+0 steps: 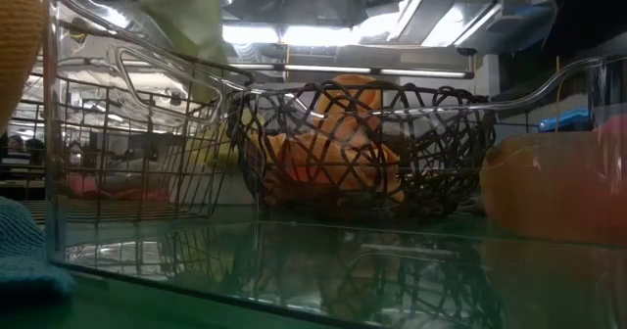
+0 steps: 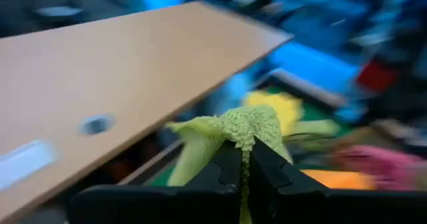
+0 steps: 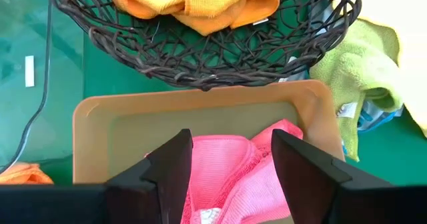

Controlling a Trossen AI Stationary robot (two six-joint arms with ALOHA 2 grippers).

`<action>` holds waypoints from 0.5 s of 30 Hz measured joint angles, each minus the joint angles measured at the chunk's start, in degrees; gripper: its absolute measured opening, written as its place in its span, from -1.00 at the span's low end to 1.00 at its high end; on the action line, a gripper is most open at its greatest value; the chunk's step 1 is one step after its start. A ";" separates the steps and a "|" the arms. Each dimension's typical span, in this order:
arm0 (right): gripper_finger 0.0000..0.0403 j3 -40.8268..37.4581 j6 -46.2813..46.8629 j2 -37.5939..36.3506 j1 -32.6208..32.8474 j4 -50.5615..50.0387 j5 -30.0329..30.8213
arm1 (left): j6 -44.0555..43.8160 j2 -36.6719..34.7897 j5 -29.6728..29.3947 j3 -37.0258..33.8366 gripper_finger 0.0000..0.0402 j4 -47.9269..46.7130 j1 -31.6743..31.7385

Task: Sort microfiber towel by color & place in baskets
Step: Put the green towel into the rectangular wire basket

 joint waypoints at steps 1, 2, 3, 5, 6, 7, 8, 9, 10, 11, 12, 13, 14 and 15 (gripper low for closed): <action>0.00 0.00 0.00 0.00 0.00 0.01 0.01 | -0.80 -0.79 2.02 0.17 -1.00 0.00 -0.89; 0.00 0.00 0.00 0.00 -0.01 0.02 0.04 | -1.79 -1.51 4.13 0.25 -1.00 0.01 -1.76; 0.00 0.00 0.00 0.00 -0.01 0.02 0.08 | -2.84 -2.20 6.18 0.27 -1.00 0.01 -2.62; 0.00 0.00 0.00 0.00 0.00 0.09 0.08 | -4.81 -3.46 9.82 0.27 -1.00 -0.20 -4.32; 0.00 0.00 0.02 0.00 -0.01 0.09 0.08 | -5.39 -3.97 11.44 0.27 -1.00 -0.20 -5.19; 0.00 -0.01 0.09 0.00 0.00 0.11 0.08 | -6.12 -4.38 13.01 0.27 -1.00 -0.20 -6.07; 0.00 -0.01 0.11 0.00 -0.01 0.11 0.08 | -6.43 -4.74 14.60 0.27 -1.00 -0.19 -6.91; 0.00 0.00 0.11 0.00 0.01 0.13 0.08 | -6.51 -5.08 16.12 0.27 -1.00 -0.17 -7.74; 0.00 0.00 0.11 0.00 -0.01 0.13 0.08 | -6.51 -5.31 17.41 0.27 -1.00 -0.17 -8.49; 0.00 0.00 0.12 0.00 0.00 0.13 0.08 | -6.55 -5.47 18.69 0.27 -1.00 -0.17 -9.23; 0.00 0.00 0.14 0.00 -0.01 0.13 0.08 | -6.58 -5.48 20.03 0.27 -1.00 -0.21 -10.02; 0.00 0.00 0.14 0.00 -0.01 0.15 0.08 | -6.58 -5.48 21.28 0.27 -1.00 -0.31 -10.75; 0.00 0.00 0.17 0.00 0.00 0.15 0.08 | -6.58 -5.45 22.31 0.27 -1.00 -0.70 -11.54; 0.00 -0.02 0.17 0.00 -0.01 0.15 0.08 | -6.58 -5.36 23.03 0.27 -1.00 -1.52 -12.36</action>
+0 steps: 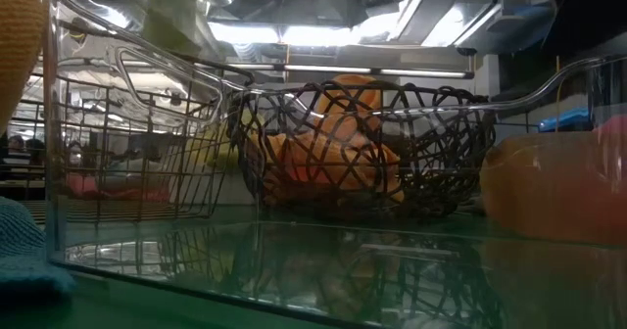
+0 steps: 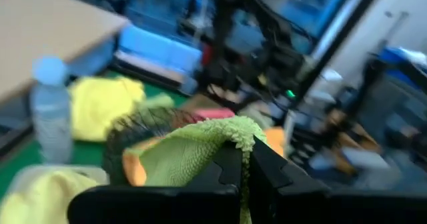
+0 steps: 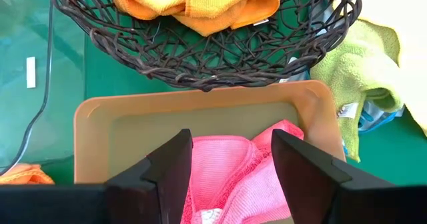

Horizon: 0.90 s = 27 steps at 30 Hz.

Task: Sort microfiber towel by color & place in baskets
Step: Put the green towel into the rectangular wire basket

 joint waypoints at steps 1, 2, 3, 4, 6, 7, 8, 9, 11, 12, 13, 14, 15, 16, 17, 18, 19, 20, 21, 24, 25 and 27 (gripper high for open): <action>0.00 0.02 0.02 0.00 0.00 0.00 0.00 | 0.00 0.12 0.40 0.00 -1.00 -1.25 -0.75; 0.00 0.00 0.04 0.00 0.01 0.00 0.00 | 0.00 0.44 0.42 0.00 -1.00 -2.62 -1.53; 0.00 0.02 0.04 0.00 0.02 0.00 0.00 | 0.00 0.75 0.42 -0.02 -1.00 -4.18 -2.33; 0.00 0.02 0.06 0.00 0.02 0.00 0.00 | 0.00 1.19 0.39 -0.04 -1.00 -5.97 -3.09; 0.00 0.00 0.07 0.00 0.02 0.00 0.00 | 0.00 2.15 0.15 -0.09 -1.00 -9.13 -4.58; 0.00 0.00 0.07 0.00 0.02 0.00 0.00 | 0.02 2.74 0.17 -0.09 -1.00 -10.34 -5.36; 0.00 0.00 0.07 0.00 0.00 0.00 0.00 | 0.00 3.28 0.18 -0.12 -1.00 -11.41 -6.16; 0.00 0.00 0.07 0.00 0.00 0.00 0.00 | 0.00 3.86 0.22 -0.41 -1.00 -11.76 -7.05; 0.00 0.00 0.07 0.00 0.02 0.00 0.00 | 0.02 4.92 0.72 -1.70 -1.00 -11.71 -9.00; 0.00 0.00 0.07 0.00 0.00 0.00 0.00 | 0.00 5.58 1.04 -2.62 -1.00 -11.75 -9.97; 0.00 0.00 0.07 0.00 0.02 0.00 0.00 | 0.02 6.20 1.12 -3.67 -1.00 -11.73 -10.93; 0.00 0.00 0.07 0.00 0.00 -0.01 0.00 | 0.00 6.80 1.12 -4.83 -1.00 -11.84 -11.78; 0.00 0.00 0.07 0.00 0.01 -0.02 0.00 | 0.00 7.41 1.12 -5.91 -1.00 -11.90 -12.48; 0.00 0.00 0.07 0.00 0.02 -0.02 0.00 | 0.00 7.99 1.09 -7.00 -1.00 -11.88 -13.10; 0.00 0.00 0.07 0.00 0.02 -0.02 0.00 | 0.00 8.55 1.07 -8.07 -1.00 -11.88 -13.57; 0.00 0.00 0.07 0.00 0.00 -0.02 0.00 | 0.00 9.01 0.99 -9.07 -0.99 -11.90 -13.94; 0.00 0.00 0.07 0.00 0.02 -0.02 0.00 | 0.00 9.50 0.43 -9.83 -0.97 -11.98 -14.20; 0.00 0.00 0.07 0.00 0.02 -0.02 -0.01 | -0.38 9.95 -0.47 -10.46 -0.95 -11.94 -14.33; 0.00 0.00 0.07 0.00 0.02 -0.02 -0.04 | -1.30 10.44 -1.78 -11.09 -0.93 -11.92 -14.51; 0.00 0.00 0.07 0.00 0.00 -0.02 -0.13 | -5.02 11.73 -5.93 -12.69 -0.85 -11.90 -14.50; 0.00 0.00 0.07 0.00 0.02 -0.04 -0.14 | -6.16 11.96 -7.06 -13.11 -0.83 -11.93 -14.50; 0.00 0.00 0.07 0.00 0.02 -0.04 -0.15 | -7.27 12.38 -7.99 -13.74 -0.76 -12.05 -14.50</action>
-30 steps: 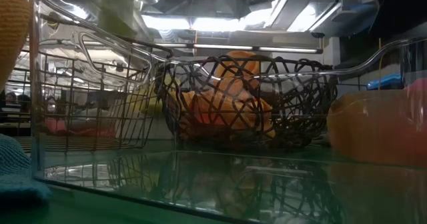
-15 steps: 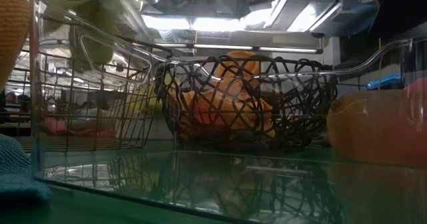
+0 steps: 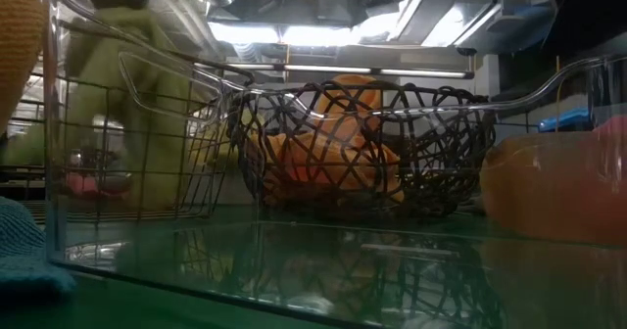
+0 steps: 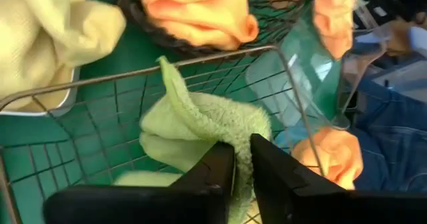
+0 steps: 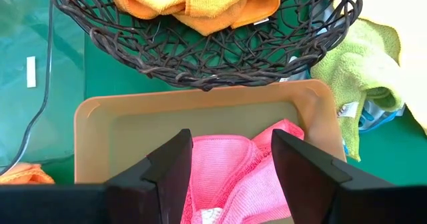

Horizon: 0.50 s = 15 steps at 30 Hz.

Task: Sort microfiber towel by color & place in baskets
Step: Put the green towel into the rectangular wire basket, then put the top light blue towel into the transparent bin

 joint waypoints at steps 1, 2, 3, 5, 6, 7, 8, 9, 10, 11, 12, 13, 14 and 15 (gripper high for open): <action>0.00 0.00 0.00 0.00 0.00 0.00 0.00 | -0.04 0.18 0.00 -0.27 -0.73 -0.09 0.00; 0.00 0.00 0.00 0.00 0.00 0.00 0.00 | -0.10 0.37 0.00 -0.57 -0.69 -0.48 0.00; 0.00 0.00 0.00 0.00 0.00 0.00 -0.02 | -0.48 0.56 0.00 -0.93 -0.65 -0.72 0.00; 0.00 0.00 0.00 0.00 0.00 0.02 -0.04 | -1.95 0.59 -0.01 -1.72 -0.57 -0.64 0.00; 0.00 0.00 0.00 0.00 -0.01 0.02 -0.04 | -2.55 0.57 -0.09 -2.24 -0.53 -0.63 0.00; 0.00 0.00 0.00 0.00 0.00 0.02 -0.04 | -2.68 0.55 -0.44 -2.76 -0.49 -0.69 0.00; 0.00 0.00 0.00 0.00 -0.01 0.02 -0.07 | -2.64 0.58 -0.70 -3.29 -0.45 -0.68 0.00; 0.00 0.00 0.00 0.00 -0.01 0.02 -0.07 | -2.63 0.60 -0.90 -3.74 -0.41 -0.70 0.00; 0.00 0.00 0.00 0.00 0.00 0.02 -0.07 | -2.63 0.60 -1.27 -4.10 -0.39 -0.67 0.00; 0.00 0.00 -0.02 0.00 0.00 0.02 -0.07 | -2.61 0.58 -2.04 -4.37 -0.37 -0.68 0.00; 0.00 0.00 -0.02 0.00 0.00 0.00 -0.07 | -2.61 0.58 -3.57 -4.52 -0.35 -0.70 0.00; 0.00 0.00 -0.02 0.00 0.00 0.00 -0.09 | -2.61 0.58 -5.37 -4.67 -0.34 -0.61 0.00; 0.00 0.00 -0.02 0.00 0.00 0.00 -0.09 | -2.60 0.58 -7.23 -4.71 -0.34 -0.67 0.02; 0.00 0.00 -0.02 0.00 0.00 0.01 -0.09 | -2.58 0.58 -9.04 -4.71 -0.34 -0.61 0.04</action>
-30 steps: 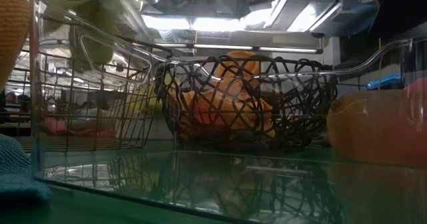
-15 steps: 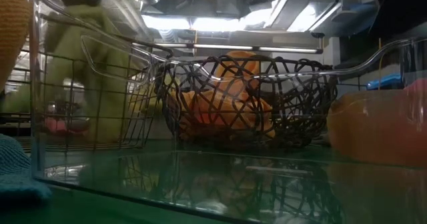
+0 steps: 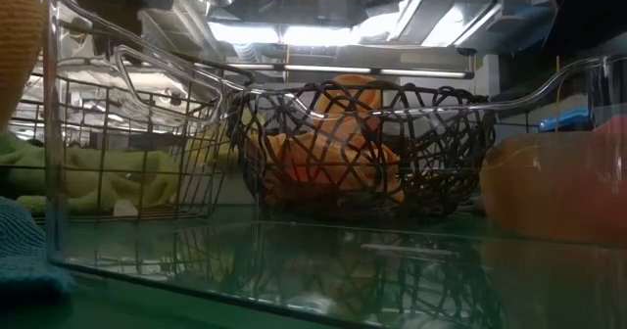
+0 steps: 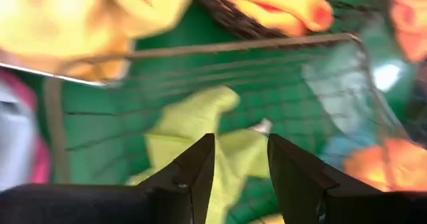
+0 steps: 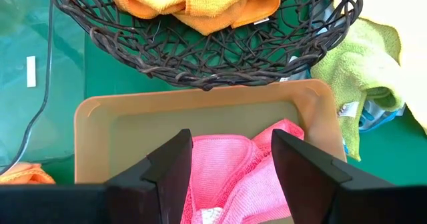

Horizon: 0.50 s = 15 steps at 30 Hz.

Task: Sort microfiber towel by color & place in baskets
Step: Put the top light blue towel into the transparent bin

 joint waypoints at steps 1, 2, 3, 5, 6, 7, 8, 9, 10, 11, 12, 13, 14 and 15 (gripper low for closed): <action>0.00 0.00 0.00 0.00 -0.02 -0.01 0.00 | 0.09 0.00 -1.80 0.00 -0.34 0.10 0.00; 0.00 0.00 0.00 0.00 0.00 0.01 0.00 | 0.68 0.00 -3.74 0.00 -0.34 0.11 0.00; 0.00 0.00 0.00 0.00 -0.02 0.01 0.00 | 1.81 0.00 -5.89 0.00 -0.34 0.11 0.00; 0.00 0.00 0.00 0.00 0.00 0.00 0.00 | 3.08 0.00 -11.48 0.00 -0.34 0.11 -0.02; 0.00 0.00 0.00 0.00 -0.01 -0.01 0.00 | 3.00 0.00 -15.35 0.00 -0.34 0.11 0.02; 0.00 0.00 -0.02 0.00 -0.01 0.01 0.00 | 2.67 0.00 -19.69 0.00 -0.34 0.13 0.25; 0.00 0.00 -0.02 0.00 0.00 0.00 0.00 | 2.18 0.06 -23.75 0.00 -0.34 0.13 0.70; 0.00 0.00 -0.02 0.00 -0.02 0.00 0.00 | 1.39 0.21 -27.42 0.00 -0.34 0.13 1.32; 0.00 0.00 -0.02 0.00 0.00 0.01 0.00 | 0.75 0.29 -30.46 0.00 -0.34 0.14 2.11; 0.00 0.00 -0.02 0.00 0.00 -0.01 0.00 | 0.04 0.33 -32.44 0.00 -0.34 0.16 3.18; 0.00 0.00 -0.02 0.00 0.00 -0.01 -0.02 | -0.20 0.32 -33.42 0.00 -0.34 0.20 4.52; 0.00 0.00 -0.02 0.00 0.00 0.01 -0.04 | -0.22 0.28 -33.57 0.00 -0.34 0.22 6.03; 0.00 0.00 -0.02 0.00 -0.02 0.01 -0.11 | -0.13 0.28 -33.47 0.00 -0.34 0.20 7.75; 0.00 0.00 -0.02 0.00 0.00 0.00 -0.19 | -0.09 0.32 -33.07 0.00 -0.34 0.20 9.64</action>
